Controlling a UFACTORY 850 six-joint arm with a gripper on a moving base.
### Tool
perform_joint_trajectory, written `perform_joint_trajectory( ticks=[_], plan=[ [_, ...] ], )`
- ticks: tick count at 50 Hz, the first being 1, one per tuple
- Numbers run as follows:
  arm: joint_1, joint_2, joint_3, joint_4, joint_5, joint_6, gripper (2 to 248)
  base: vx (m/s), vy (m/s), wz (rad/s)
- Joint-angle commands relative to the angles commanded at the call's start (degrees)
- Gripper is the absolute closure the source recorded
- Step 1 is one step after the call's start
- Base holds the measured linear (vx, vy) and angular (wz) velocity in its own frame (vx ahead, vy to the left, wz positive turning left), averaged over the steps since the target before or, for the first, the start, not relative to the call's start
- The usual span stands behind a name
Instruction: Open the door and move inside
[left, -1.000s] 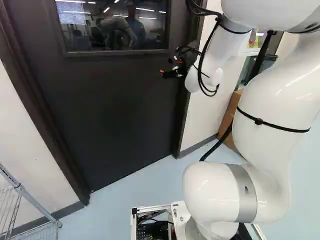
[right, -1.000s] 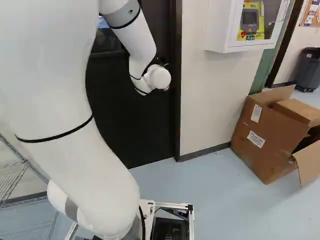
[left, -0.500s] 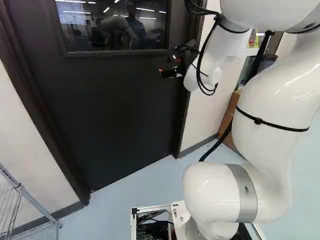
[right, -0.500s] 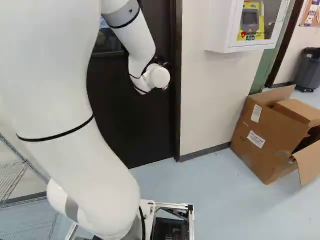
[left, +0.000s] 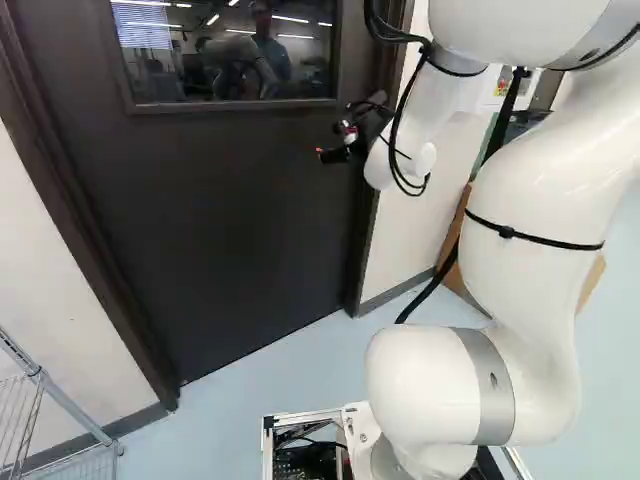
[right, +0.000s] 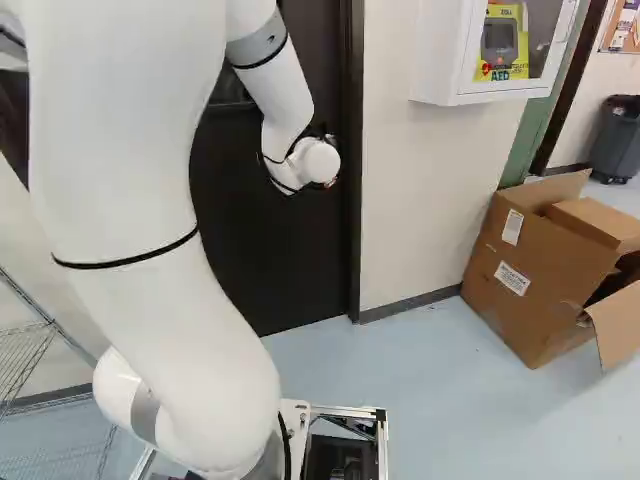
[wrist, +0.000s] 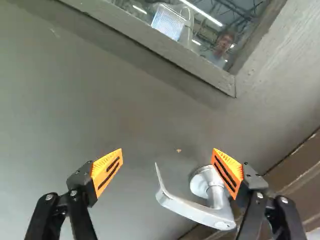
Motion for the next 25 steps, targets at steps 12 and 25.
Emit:
perform_joint_trajectory(
  ticks=[12,25],
  plan=[
    [0.13,-1.31,0.24,0.00,0.00,0.00,3,0.000,0.000,0.000],
    [0.14,-2.63,0.60,0.00,0.00,4.43,3,0.000,0.000,0.000]
  ],
)
